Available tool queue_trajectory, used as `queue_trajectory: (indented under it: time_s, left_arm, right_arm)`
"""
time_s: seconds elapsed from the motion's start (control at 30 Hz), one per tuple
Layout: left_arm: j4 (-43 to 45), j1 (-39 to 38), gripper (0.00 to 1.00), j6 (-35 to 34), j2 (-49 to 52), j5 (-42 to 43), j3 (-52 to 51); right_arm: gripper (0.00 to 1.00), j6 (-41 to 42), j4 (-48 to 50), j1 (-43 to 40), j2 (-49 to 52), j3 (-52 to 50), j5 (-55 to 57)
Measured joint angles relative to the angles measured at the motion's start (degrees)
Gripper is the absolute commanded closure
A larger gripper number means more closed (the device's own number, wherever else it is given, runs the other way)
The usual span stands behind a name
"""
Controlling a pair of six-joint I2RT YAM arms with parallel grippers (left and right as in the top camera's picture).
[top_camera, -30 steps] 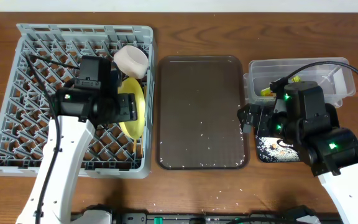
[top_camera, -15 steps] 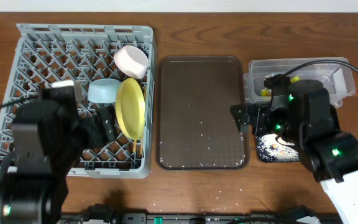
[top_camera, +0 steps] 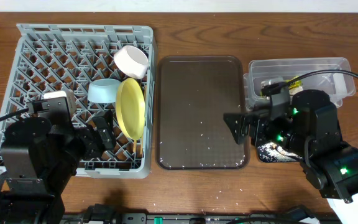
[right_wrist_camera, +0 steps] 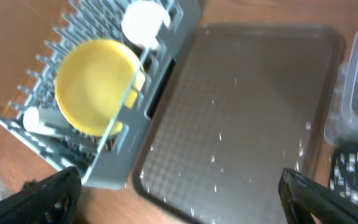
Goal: Sort waste into correct bins and load items into the dishwasher
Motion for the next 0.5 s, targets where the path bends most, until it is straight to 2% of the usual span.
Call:
queue_trajectory:
  time_s: [0.1,0.23,0.4,0.5]
  left_arm:
    - [0.0,0.0,0.05,-0.02,0.0,0.0,0.0]
    - [-0.02,0.0,0.05,0.0,0.0,0.02,0.0]
    - [-0.02,0.0,0.05,0.0,0.04,0.0,-0.02]
    - [-0.02,0.0,0.05,0.0,0.04,0.0,-0.02]
  right_arm:
    - [0.01,-1.11,-2.89,-0.04,0.02,0.0,0.42]
    - [0.01,-6.82,0.02,-0.61,-1.64,-0.02,0.92]
    - [0.01,-15.76,4.02,-1.49,-9.84,-0.15,5.4]
    - [0.01,-18.32,5.86,-3.37,-15.17,-1.92,9.42]
